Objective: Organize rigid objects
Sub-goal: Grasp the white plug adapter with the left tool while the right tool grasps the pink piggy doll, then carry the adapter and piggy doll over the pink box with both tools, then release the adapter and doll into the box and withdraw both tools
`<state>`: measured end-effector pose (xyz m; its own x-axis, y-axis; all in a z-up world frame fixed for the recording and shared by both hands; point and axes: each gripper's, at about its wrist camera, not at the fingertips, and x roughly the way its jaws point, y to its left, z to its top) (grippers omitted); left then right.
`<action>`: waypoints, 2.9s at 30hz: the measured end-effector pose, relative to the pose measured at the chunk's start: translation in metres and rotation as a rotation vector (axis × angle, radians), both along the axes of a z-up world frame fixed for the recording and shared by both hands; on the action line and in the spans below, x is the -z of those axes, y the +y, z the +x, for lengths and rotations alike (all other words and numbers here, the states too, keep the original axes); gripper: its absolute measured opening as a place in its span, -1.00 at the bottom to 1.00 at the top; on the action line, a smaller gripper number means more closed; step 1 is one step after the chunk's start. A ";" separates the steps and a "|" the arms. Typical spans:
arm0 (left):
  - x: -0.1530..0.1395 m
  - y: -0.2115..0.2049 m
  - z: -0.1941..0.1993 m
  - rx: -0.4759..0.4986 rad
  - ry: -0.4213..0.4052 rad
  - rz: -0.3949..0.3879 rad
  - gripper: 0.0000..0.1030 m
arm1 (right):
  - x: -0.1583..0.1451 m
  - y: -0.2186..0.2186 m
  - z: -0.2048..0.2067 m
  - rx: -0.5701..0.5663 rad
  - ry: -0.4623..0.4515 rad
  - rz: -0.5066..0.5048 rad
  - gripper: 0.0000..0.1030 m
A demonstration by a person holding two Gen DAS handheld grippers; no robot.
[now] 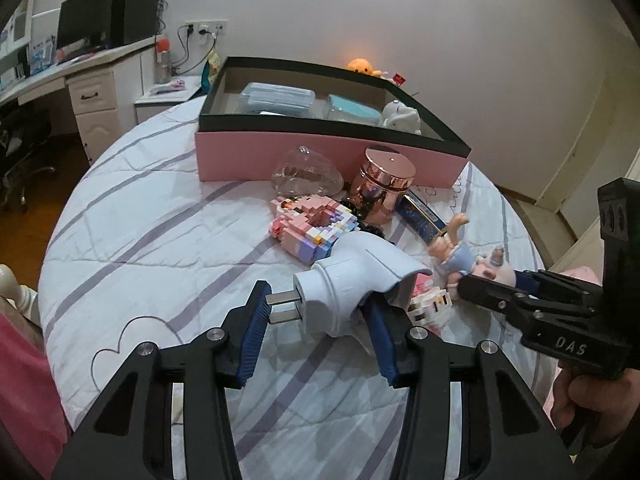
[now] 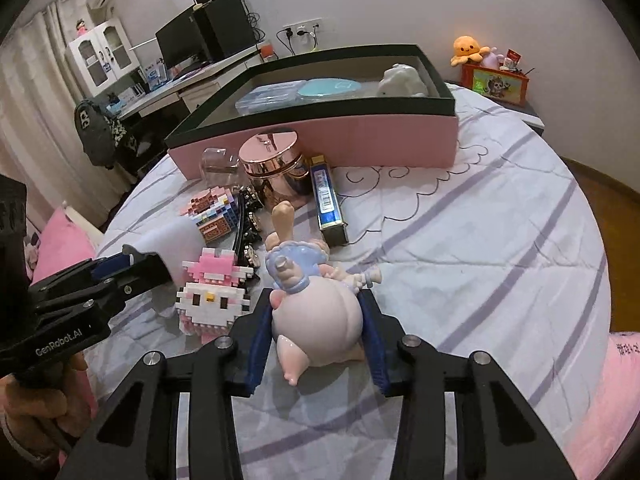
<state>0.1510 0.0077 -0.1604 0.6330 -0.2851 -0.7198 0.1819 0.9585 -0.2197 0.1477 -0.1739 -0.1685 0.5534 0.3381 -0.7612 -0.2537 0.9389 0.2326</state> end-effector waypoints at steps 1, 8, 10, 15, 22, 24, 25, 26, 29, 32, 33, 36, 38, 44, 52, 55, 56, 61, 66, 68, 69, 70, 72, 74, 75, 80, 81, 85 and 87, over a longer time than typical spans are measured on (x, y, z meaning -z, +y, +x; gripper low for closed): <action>-0.001 0.001 -0.001 -0.002 -0.002 -0.003 -0.08 | -0.002 0.000 -0.001 0.002 -0.003 0.001 -0.19; -0.018 0.003 -0.008 -0.006 -0.046 -0.001 -0.08 | -0.017 -0.003 -0.002 0.015 -0.040 0.010 -0.19; -0.025 0.004 -0.009 -0.007 -0.062 -0.003 -0.08 | -0.021 -0.001 -0.002 0.013 -0.049 0.009 -0.19; -0.042 0.007 -0.008 -0.009 -0.100 0.001 -0.08 | -0.037 0.002 0.000 0.005 -0.084 0.015 -0.19; -0.072 0.010 0.021 -0.016 -0.169 0.017 -0.08 | -0.070 0.001 0.023 0.002 -0.161 0.011 -0.19; -0.081 0.010 0.033 -0.021 -0.191 0.023 -0.08 | -0.082 0.002 0.034 0.000 -0.189 0.007 -0.19; -0.085 0.011 0.041 -0.023 -0.201 0.025 -0.08 | -0.085 0.002 0.039 0.000 -0.199 0.004 -0.19; -0.088 0.011 0.049 -0.026 -0.209 0.027 -0.08 | -0.090 0.002 0.047 0.003 -0.211 0.001 -0.19; -0.096 0.013 0.072 -0.033 -0.221 0.035 -0.08 | -0.101 0.003 0.072 0.011 -0.232 0.005 -0.19; -0.101 0.012 0.100 -0.039 -0.228 0.042 -0.08 | -0.106 0.007 0.096 0.017 -0.240 0.006 -0.19; -0.100 0.011 0.106 -0.040 -0.230 0.045 -0.08 | -0.106 0.008 0.104 0.018 -0.240 0.006 -0.19; -0.097 0.008 0.131 -0.042 -0.217 0.052 -0.08 | -0.102 0.011 0.127 0.021 -0.227 0.001 -0.19; -0.094 0.006 0.147 -0.041 -0.209 0.055 -0.08 | -0.097 0.012 0.142 0.025 -0.214 0.000 -0.19; -0.075 -0.002 0.179 -0.034 -0.161 0.060 -0.08 | -0.079 0.015 0.175 0.034 -0.170 -0.016 -0.19; -0.063 -0.007 0.200 -0.039 -0.145 0.072 -0.08 | -0.064 0.013 0.199 0.052 -0.141 -0.029 -0.19; -0.060 -0.013 0.203 -0.038 -0.137 0.086 -0.07 | -0.060 0.012 0.207 0.057 -0.130 -0.031 -0.19; -0.058 -0.015 0.205 -0.039 -0.134 0.093 -0.07 | -0.057 0.012 0.209 0.059 -0.125 -0.036 -0.19; -0.053 -0.016 0.206 -0.051 -0.121 0.113 0.21 | -0.047 0.014 0.213 0.071 -0.110 -0.057 -0.16; -0.063 -0.010 0.194 -0.084 -0.157 0.114 0.88 | -0.055 0.009 0.205 0.100 -0.144 -0.044 0.73; -0.069 -0.006 0.187 -0.096 -0.174 0.111 0.98 | -0.060 0.005 0.198 0.115 -0.143 -0.035 0.74; -0.073 -0.004 0.181 -0.101 -0.184 0.107 1.00 | -0.063 0.004 0.195 0.125 -0.146 -0.033 0.76; -0.077 -0.001 0.175 -0.107 -0.193 0.101 0.99 | -0.065 0.003 0.192 0.131 -0.151 -0.030 0.76; -0.085 0.006 0.163 -0.115 -0.210 0.086 1.00 | -0.073 -0.001 0.180 0.145 -0.167 -0.014 0.76; -0.094 0.012 0.149 -0.123 -0.227 0.070 1.00 | -0.083 -0.007 0.166 0.168 -0.188 0.003 0.77; -0.098 0.015 0.141 -0.127 -0.236 0.065 1.00 | -0.087 -0.009 0.159 0.175 -0.199 0.010 0.77; -0.113 0.026 0.105 -0.144 -0.271 0.059 1.00 | -0.114 -0.014 0.118 0.203 -0.269 0.031 0.77; -0.115 0.028 0.097 -0.149 -0.276 0.060 1.00 | -0.119 -0.014 0.111 0.206 -0.281 0.033 0.77; -0.125 0.034 0.070 -0.172 -0.292 0.055 1.00 | -0.136 -0.014 0.076 0.218 -0.330 0.032 0.77; -0.129 0.037 0.053 -0.183 -0.303 0.053 1.00 | -0.144 -0.012 0.057 0.222 -0.351 0.023 0.77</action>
<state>0.2037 0.0449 -0.0313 0.8569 -0.1143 -0.5027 0.0551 0.9898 -0.1312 0.2045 -0.1856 -0.0242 0.8394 0.1961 -0.5069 -0.1137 0.9754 0.1890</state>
